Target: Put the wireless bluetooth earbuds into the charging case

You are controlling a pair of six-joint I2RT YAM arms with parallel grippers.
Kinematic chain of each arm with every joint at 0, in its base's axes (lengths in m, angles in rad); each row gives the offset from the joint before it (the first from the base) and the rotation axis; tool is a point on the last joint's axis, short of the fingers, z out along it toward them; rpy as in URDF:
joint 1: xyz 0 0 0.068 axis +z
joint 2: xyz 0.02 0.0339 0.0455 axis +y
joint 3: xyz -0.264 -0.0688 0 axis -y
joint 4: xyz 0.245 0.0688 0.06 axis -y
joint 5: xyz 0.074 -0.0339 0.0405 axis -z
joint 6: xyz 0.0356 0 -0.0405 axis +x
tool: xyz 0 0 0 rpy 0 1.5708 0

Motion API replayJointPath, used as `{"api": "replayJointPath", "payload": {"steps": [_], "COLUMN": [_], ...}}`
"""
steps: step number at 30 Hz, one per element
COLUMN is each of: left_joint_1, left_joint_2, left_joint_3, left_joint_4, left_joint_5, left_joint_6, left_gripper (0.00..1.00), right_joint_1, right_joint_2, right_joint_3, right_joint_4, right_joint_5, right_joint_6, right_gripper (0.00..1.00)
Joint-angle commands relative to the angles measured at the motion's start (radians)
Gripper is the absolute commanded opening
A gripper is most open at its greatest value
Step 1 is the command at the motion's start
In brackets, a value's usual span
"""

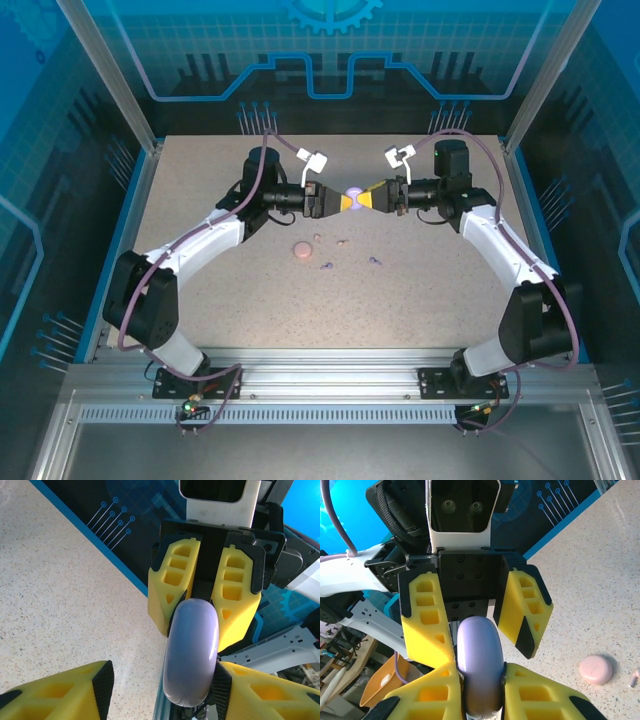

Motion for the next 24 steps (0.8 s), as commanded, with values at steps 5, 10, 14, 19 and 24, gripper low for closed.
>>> {"api": "replayJointPath", "payload": {"steps": [5, 10, 14, 19, 24], "left_joint_1": [-0.008, -0.015, -0.025, -0.033, -0.038], "left_joint_2": [-0.034, -0.034, -0.036, -0.033, -0.032], "left_joint_3": [-0.008, -0.002, -0.003, 0.007, 0.015], "left_joint_4": [0.059, 0.056, 0.057, 0.057, 0.057], "left_joint_5": [0.017, 0.018, 0.017, 0.016, 0.011], "left_joint_6": [-0.017, -0.016, -0.016, -0.018, -0.020], "left_gripper": [0.51, 0.46, 0.46, 0.44, 0.37], "right_joint_1": [-0.002, 0.003, 0.004, 0.007, 0.012], "right_joint_2": [-0.034, -0.036, -0.035, -0.035, -0.034], "right_joint_3": [-0.015, -0.015, -0.015, -0.016, -0.019], "right_joint_4": [0.037, 0.039, 0.043, 0.048, 0.041], "right_joint_5": [0.004, 0.011, 0.020, 0.025, 0.026], "right_joint_6": [0.038, 0.043, 0.049, 0.054, 0.048], "right_gripper": [0.14, 0.14, 0.13, 0.12, 0.12]}}
